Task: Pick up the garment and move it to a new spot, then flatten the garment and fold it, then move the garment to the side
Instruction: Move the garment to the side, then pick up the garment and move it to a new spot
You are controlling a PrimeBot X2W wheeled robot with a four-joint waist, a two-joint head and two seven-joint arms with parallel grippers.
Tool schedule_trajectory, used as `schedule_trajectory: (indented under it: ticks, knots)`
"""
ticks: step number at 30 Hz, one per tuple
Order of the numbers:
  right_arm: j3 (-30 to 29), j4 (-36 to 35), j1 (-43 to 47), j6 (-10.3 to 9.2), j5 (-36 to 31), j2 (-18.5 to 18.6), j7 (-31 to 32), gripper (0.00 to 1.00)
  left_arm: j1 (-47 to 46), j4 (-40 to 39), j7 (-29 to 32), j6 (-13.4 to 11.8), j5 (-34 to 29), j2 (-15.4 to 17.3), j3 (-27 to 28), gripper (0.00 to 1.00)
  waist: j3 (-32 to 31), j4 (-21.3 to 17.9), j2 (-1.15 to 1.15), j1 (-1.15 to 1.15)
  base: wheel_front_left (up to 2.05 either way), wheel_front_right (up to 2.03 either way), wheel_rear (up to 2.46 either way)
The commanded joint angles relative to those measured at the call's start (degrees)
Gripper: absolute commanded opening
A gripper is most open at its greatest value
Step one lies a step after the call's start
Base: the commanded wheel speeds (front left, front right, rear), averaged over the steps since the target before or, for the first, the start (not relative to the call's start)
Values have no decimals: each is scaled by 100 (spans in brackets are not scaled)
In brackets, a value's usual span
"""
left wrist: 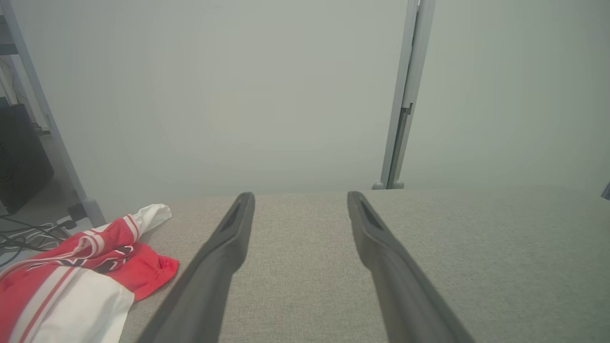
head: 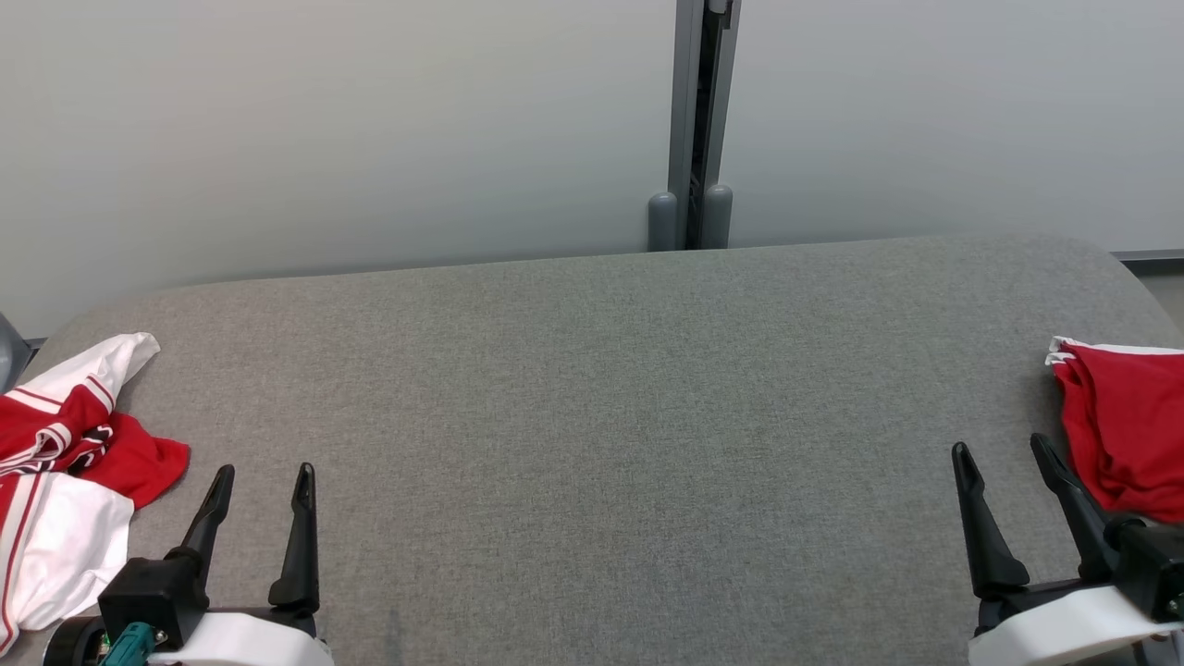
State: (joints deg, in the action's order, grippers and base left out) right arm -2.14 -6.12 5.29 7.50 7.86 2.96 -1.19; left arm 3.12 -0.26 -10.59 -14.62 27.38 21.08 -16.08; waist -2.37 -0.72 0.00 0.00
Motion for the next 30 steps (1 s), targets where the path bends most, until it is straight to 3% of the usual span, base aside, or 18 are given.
schedule_trajectory:
  ticks: [1, 21, 30]
  knots:
    - [-32, 5, 17, -1, 25, 7, -18, 100, -13, 12, 14, 4, 27, 45, 13, 100, 3, -1, 0, 0, 0, 0, 0]
    - [-52, 115, -13, -1, 176, 6, -103, 100, -84, -3, 31, -51, 89, 82, -15, 100, 49, 45, 0, 0, 0, 0, 0]
    - [53, -1, -168, -1, 63, 6, 5, 100, -250, -23, -58, -65, 118, 29, 35, 100, 130, 646, 0, 0, 0, 0, 0]
